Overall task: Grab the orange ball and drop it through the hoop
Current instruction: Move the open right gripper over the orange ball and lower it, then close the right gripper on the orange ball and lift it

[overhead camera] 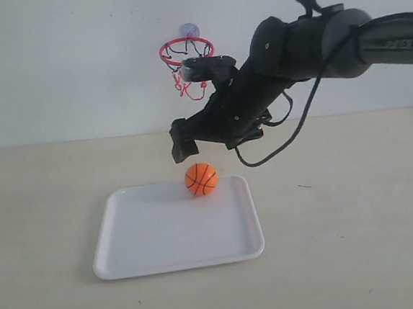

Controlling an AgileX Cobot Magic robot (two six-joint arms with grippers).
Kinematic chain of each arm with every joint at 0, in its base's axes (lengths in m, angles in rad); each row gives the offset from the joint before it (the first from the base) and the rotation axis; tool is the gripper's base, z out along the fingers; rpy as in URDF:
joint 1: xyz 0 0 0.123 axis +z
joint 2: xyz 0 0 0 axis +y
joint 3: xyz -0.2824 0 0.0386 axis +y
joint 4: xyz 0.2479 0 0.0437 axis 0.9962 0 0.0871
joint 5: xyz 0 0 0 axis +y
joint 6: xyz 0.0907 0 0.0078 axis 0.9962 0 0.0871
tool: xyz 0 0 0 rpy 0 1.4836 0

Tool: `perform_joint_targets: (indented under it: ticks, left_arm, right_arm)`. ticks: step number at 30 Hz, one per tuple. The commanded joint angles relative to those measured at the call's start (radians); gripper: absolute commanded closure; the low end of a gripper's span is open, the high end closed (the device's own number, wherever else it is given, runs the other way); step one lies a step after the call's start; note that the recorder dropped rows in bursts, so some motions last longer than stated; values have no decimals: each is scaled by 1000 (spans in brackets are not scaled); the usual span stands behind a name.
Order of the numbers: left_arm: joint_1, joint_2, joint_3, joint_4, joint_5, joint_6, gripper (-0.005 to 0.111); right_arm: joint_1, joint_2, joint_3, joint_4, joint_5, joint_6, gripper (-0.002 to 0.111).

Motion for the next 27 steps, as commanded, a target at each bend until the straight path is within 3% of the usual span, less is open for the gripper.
perform_joint_targets:
  ticks: [1,19,27]
  left_arm:
    - [-6,-3,4,1,-8,-3,103]
    - [-6,-3,4,1,-8,-3,103]
    - [-6,-3,4,1,-8,-3,103]
  right_arm:
    - [0,84,-75,-5,-42,10,14]
    - [0,187,-78,6,-165,57,15]
    - [0,189,-78,6,-171,58,37]
